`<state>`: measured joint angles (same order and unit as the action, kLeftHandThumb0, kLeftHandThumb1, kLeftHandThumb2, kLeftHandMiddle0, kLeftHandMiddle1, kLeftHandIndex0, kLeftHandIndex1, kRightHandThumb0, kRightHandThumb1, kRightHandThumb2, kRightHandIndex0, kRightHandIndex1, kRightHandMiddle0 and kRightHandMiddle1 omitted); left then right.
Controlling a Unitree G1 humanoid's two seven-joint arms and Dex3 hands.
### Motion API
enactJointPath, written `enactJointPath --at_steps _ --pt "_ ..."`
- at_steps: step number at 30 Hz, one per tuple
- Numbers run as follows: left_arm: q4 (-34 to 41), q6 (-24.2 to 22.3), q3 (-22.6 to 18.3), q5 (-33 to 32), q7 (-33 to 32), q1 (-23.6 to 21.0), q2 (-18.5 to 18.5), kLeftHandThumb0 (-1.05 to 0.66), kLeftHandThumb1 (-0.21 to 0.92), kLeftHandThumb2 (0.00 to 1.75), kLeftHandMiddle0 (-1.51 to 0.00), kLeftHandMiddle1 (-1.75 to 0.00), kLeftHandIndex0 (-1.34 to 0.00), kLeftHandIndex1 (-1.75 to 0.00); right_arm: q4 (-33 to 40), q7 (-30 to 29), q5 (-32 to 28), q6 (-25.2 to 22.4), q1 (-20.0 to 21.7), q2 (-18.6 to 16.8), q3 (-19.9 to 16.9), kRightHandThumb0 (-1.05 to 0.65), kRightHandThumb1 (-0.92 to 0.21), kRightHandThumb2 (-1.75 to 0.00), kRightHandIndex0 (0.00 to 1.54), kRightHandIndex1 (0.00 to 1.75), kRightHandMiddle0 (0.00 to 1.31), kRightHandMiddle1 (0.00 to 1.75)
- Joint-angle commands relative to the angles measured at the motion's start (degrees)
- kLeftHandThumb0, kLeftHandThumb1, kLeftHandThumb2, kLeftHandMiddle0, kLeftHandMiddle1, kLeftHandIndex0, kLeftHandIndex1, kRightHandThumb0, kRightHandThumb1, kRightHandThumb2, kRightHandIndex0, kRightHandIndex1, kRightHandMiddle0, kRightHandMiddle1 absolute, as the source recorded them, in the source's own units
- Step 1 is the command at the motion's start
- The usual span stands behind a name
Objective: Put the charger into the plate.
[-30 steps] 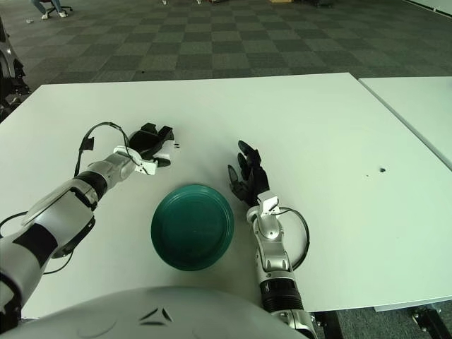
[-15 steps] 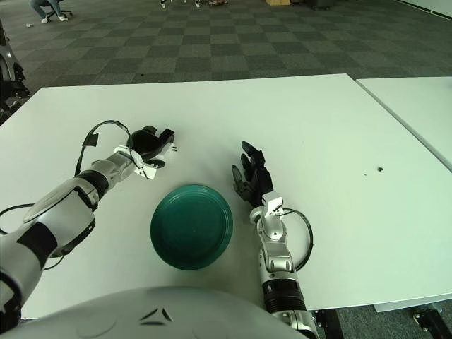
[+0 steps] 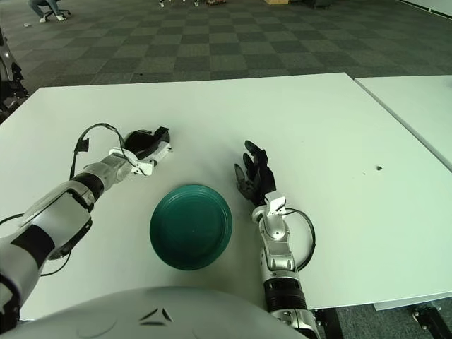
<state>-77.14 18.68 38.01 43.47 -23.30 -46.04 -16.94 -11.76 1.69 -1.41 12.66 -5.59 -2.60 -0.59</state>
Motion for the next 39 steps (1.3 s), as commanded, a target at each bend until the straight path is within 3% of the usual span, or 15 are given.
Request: enactJointPath --at_steps 1,5,8,17,22,28,33,39 --pt "0.3 2.9 -3.4 -2.6 0.8 -2.0 -3.1 0.0 0.08 1.54 -0.82 -1.61 -0.57 -1.75 -4.3 -0.3 -0.5 -3.9 -3.9 0.1 -0.6 -0.61 -0.92 -0.41 0.28 0.03 0.0 0.6" --pt "5.4 8.3 -7.1 -4.5 -3.6 -3.4 -6.8 0.0 0.1 1.53 -0.79 -1.65 -0.56 -1.75 -4.1 -0.6 -0.8 -4.5 -4.0 -0.2 -0.8 -0.61 -0.92 -0.42 0.28 0.02 0.0 0.6" --pt "17.9 11.9 -11.0 -5.5 -6.7 -1.2 -10.3 0.0 0.14 1.51 -0.76 -1.68 -0.53 -1.75 -5.2 -1.5 -0.2 -4.9 -3.6 -0.5 -0.9 -0.61 -0.92 -0.42 0.28 0.02 0.0 0.62" --pt "41.1 11.3 -14.5 -1.1 -10.9 7.4 -14.4 0.0 0.19 1.47 -0.7 -1.72 -0.49 -1.75 -6.5 -1.4 -0.3 -4.6 -3.5 -0.6 -0.7 -0.6 -0.92 -0.39 0.29 0.02 0.0 0.69" --pt "48.4 12.3 -15.4 -0.2 -10.2 10.7 -15.4 0.0 0.16 1.5 -0.71 -1.74 -0.51 -1.75 -6.9 -1.6 -0.2 -4.6 -3.3 -0.5 -0.7 -0.63 -0.92 -0.38 0.29 0.01 0.0 0.69" --pt "59.4 14.5 -17.4 -2.7 -4.2 15.5 -16.0 0.0 0.09 1.59 -0.76 -1.75 -0.57 -1.75 -7.3 -1.5 -0.7 -4.3 -3.3 -0.7 -0.9 -0.58 -0.91 -0.37 0.3 0.02 0.0 0.71" --pt "70.5 15.3 -18.3 -10.9 7.8 21.3 -16.2 0.0 0.05 1.62 -0.8 -1.73 -0.59 -1.75 -7.8 -1.3 -0.5 -3.9 -3.4 -0.7 -0.8 -0.59 -0.91 -0.38 0.29 0.01 0.0 0.71" --pt "77.5 13.9 -17.9 -20.0 21.9 24.8 -16.2 0.0 0.02 1.64 -0.85 -1.69 -0.61 -1.75 -9.0 -1.5 0.0 -3.2 -3.2 -0.5 -0.6 -0.64 -0.92 -0.38 0.28 0.0 0.0 0.67"
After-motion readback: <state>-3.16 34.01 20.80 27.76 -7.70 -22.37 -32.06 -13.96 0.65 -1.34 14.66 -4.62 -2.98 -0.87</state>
